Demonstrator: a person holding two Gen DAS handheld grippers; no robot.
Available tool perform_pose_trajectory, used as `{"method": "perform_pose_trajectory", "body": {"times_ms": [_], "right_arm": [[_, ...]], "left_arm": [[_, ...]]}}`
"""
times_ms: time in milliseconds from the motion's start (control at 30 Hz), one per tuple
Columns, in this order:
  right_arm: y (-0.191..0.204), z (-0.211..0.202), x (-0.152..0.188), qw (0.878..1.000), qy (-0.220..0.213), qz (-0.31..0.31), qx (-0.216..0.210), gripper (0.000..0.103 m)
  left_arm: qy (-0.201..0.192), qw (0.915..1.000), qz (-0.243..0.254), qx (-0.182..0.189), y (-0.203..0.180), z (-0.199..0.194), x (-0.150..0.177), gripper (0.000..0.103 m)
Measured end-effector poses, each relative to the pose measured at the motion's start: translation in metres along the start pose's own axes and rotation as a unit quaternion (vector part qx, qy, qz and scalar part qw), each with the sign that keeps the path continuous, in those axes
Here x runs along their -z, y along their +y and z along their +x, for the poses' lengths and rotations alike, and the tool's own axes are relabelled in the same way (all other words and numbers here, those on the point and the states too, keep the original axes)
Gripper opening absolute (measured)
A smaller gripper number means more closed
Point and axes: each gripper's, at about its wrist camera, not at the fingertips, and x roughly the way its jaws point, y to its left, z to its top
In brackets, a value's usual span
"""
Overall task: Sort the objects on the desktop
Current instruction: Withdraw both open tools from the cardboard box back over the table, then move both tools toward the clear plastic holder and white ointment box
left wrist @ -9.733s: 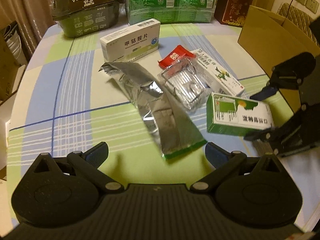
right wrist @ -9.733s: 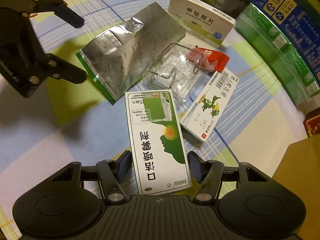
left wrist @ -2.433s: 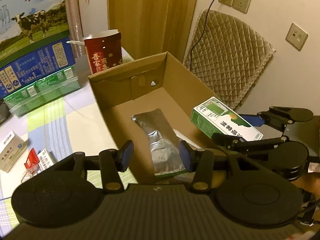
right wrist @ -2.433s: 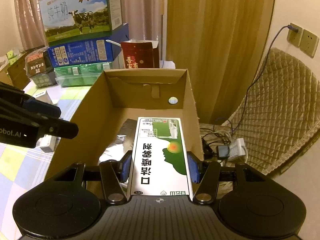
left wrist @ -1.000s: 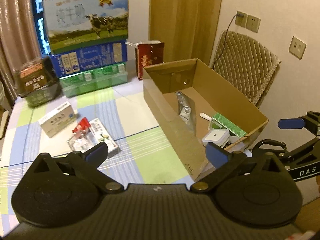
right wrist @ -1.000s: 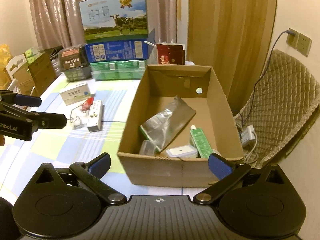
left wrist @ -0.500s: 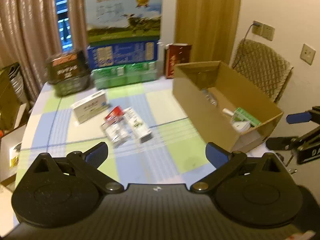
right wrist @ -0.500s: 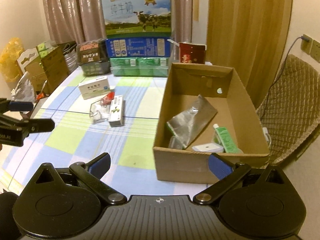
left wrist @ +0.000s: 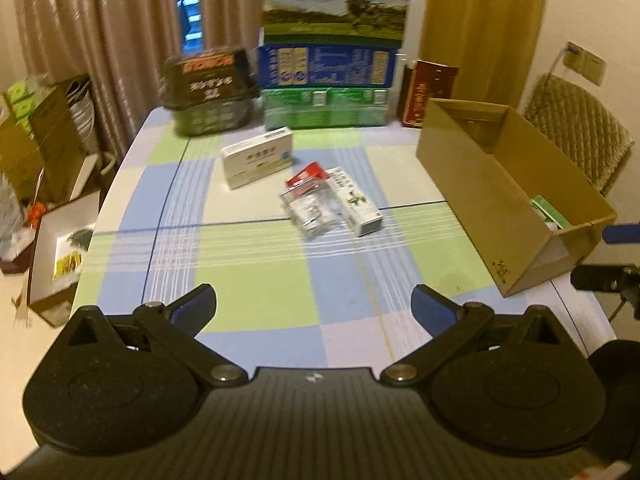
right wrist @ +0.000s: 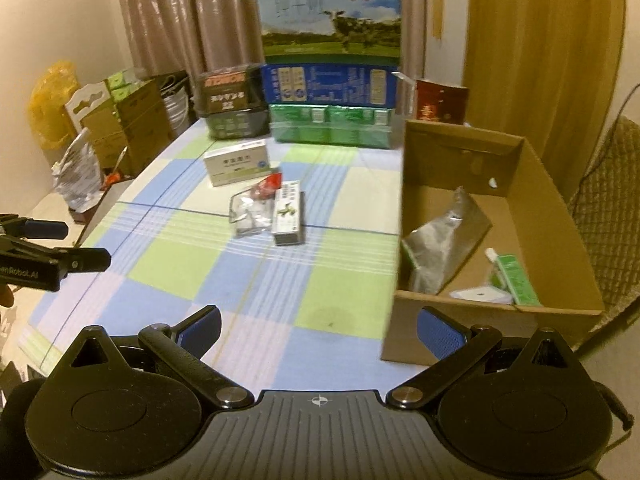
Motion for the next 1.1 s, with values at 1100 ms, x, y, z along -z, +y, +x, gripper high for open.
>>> {"method": "perform_pose_trajectory", "body": {"times_ms": [1100], "right_arm": [[0.036,0.149,-0.031,1.000,0.010,-0.018,-0.007,0.101]], "left_arm": [[0.028,0.9965,-0.076,-0.021,0.050,0.112,-0.017,0.102]]}}
